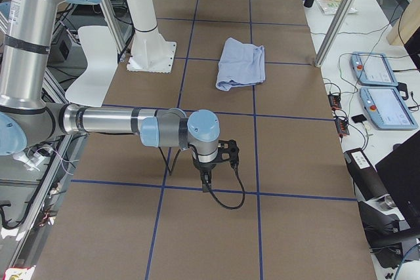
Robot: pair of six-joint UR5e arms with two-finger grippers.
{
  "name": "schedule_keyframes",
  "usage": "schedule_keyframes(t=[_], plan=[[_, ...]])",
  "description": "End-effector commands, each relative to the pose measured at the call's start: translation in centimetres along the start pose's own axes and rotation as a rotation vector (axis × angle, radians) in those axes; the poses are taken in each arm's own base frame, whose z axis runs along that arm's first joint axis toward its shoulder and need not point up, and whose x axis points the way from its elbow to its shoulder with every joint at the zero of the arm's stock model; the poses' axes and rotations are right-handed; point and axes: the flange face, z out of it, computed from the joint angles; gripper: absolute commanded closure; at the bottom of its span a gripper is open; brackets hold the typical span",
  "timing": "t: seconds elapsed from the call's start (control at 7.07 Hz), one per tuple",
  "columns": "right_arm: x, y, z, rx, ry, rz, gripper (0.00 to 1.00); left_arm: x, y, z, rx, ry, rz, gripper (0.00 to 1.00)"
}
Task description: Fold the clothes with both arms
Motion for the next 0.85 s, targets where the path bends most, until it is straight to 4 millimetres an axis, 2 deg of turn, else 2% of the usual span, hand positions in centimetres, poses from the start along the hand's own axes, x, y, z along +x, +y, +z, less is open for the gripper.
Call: schedule_keyframes(t=[0.0,0.71], plan=[[-0.09,-0.03,-0.1,0.002,0.0,0.001,0.0,0.1,0.33,-0.11,0.001,-0.004,0.006,0.0],[-0.02,-0.17,-0.05,0.001,0.008,0.013,0.0,0.1,0.33,-0.11,0.001,-0.004,0.008,0.0]])
